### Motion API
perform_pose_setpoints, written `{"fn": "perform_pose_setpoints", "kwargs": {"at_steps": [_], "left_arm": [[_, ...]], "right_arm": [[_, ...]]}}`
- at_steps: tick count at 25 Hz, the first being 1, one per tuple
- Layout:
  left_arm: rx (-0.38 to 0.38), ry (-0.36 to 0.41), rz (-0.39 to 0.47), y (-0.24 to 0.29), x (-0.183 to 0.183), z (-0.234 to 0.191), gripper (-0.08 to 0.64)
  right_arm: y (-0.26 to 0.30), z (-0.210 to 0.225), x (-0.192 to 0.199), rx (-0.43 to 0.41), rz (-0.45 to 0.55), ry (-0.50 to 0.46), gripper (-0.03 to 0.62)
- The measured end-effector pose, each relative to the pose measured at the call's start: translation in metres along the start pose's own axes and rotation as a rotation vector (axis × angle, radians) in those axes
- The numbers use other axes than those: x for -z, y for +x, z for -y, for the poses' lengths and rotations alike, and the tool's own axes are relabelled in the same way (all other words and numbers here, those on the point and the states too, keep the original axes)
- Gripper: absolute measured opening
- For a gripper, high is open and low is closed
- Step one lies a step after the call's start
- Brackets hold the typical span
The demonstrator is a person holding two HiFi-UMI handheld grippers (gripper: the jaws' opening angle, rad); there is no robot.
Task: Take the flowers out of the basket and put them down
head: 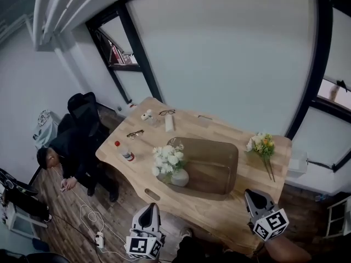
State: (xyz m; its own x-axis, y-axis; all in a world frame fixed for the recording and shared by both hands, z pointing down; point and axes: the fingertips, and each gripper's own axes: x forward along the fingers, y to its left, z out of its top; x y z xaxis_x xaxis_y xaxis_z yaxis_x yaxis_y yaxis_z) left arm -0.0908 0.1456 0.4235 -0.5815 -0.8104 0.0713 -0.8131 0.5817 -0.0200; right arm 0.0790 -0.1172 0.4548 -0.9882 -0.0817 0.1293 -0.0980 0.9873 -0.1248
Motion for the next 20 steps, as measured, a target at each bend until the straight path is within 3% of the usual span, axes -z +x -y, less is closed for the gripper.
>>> {"fn": "perform_pose_setpoints", "kwargs": {"at_steps": [4,10,13,20], "left_arm": [[0.068,0.025,0.004,0.041,0.004,-0.036,0.003],[0.178,-0.015,0.039,0.099,0.001,-0.083,0.003],[0.236,-0.028,0.045,0.121,0.001,-0.098,0.003],[0.337,-0.057,0.063,0.163,-0.008,-0.12,0.003]], "right_arm": [[0.024,0.002,-0.005,0.098,-0.01,0.003,0.023],[0.07,-0.009,-0.016,0.211,0.0,0.042,0.022],[0.093,-0.02,-0.036,0.239,0.024,0.047,0.023],[0.133,-0.034,-0.092,0.227,0.042,-0.088,0.022]]}}
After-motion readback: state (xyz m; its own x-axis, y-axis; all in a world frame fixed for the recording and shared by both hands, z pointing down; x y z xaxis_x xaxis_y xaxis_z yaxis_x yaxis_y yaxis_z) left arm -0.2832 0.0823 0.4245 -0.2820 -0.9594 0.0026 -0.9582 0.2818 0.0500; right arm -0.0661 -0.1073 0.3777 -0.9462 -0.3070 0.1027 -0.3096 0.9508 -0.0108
